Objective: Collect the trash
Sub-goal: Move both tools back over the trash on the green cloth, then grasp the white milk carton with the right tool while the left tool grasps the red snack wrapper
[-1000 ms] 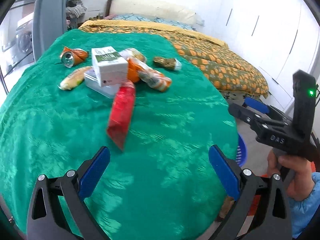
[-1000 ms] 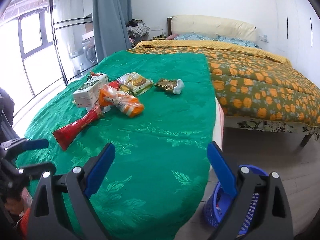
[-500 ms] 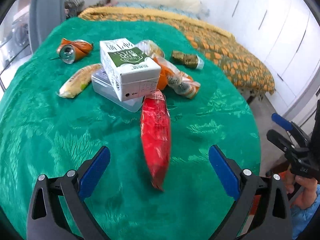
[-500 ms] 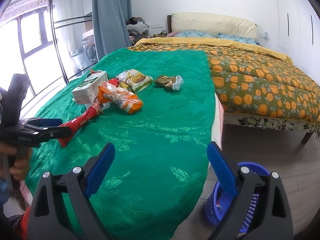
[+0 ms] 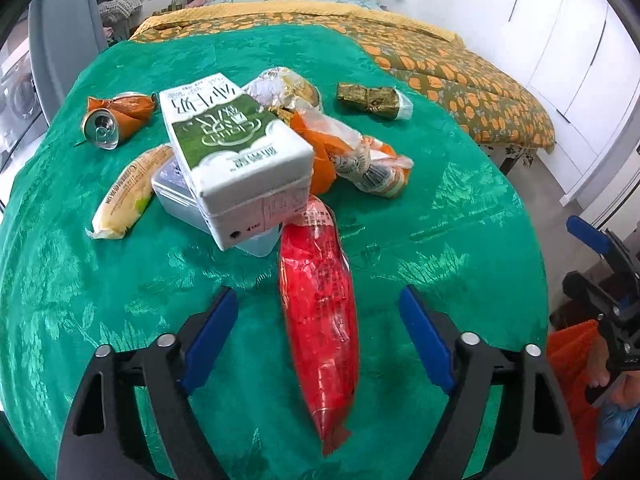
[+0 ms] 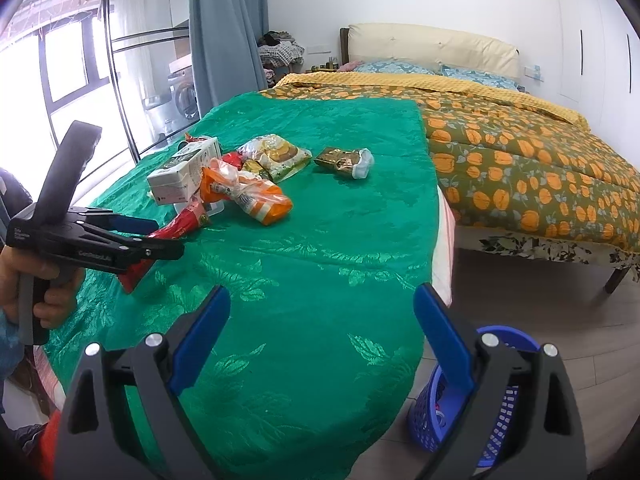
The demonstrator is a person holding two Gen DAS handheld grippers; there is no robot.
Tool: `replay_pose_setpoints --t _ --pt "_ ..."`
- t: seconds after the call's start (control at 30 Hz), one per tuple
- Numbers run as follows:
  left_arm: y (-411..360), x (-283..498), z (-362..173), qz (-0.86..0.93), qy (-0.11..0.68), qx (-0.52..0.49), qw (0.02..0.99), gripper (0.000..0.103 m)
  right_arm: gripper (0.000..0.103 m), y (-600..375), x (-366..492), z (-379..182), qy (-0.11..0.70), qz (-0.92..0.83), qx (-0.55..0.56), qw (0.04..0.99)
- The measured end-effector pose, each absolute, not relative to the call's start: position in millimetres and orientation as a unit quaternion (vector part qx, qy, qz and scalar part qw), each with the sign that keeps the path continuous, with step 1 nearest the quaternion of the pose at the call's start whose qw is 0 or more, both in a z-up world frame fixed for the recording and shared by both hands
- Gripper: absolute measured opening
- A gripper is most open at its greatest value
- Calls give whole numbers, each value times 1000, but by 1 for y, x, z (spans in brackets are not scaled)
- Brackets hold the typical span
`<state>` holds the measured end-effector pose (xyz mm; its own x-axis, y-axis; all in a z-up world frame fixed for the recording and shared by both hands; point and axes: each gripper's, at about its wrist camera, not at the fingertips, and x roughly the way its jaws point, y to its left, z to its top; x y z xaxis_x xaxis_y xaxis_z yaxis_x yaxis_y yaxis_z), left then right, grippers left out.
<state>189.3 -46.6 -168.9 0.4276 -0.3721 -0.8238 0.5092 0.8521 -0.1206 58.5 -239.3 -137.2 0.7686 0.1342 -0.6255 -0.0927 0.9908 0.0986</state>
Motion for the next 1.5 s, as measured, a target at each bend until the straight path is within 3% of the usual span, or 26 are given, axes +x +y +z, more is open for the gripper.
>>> replay_pose_setpoints --t 0.03,0.13,0.17,0.2,0.27,0.47,0.67,0.83,0.9,0.97,1.07,1.3,1.5 --pt "-48 189 -171 -259 469 77 841 75 90 -240 58 -137 335 59 32 940" --pt "-51 186 -173 -248 468 89 843 52 90 -242 58 -137 333 57 35 940" --pt "-51 185 -173 -244 464 91 847 33 90 -242 57 -137 332 55 35 941" --pt "-50 184 -172 -243 463 87 848 27 90 -243 57 -136 331 54 35 942" --pt "-41 177 -166 -250 461 57 850 20 90 -244 56 -135 329 53 37 942" --pt "-4 129 -153 -246 444 26 861 18 90 -251 53 -134 326 48 44 943" --pt "44 116 -136 -176 395 -6 902 19 90 -247 55 -138 330 46 41 942" --pt "57 140 -148 -135 400 -14 906 23 90 -236 63 -140 342 41 38 938" --pt "57 147 -156 -132 410 -11 903 44 90 -230 68 -136 347 44 36 936" --pt "60 150 -163 -130 417 -2 899 59 90 -218 80 -127 355 53 31 933" --pt "60 155 -173 -129 430 15 893 68 90 -197 104 -111 366 72 32 927" --pt "60 155 -181 -131 431 30 892 75 90 -121 200 -69 405 141 50 902" --pt "56 154 -182 -129 429 31 894 75 90 -70 256 -83 473 130 24 871"
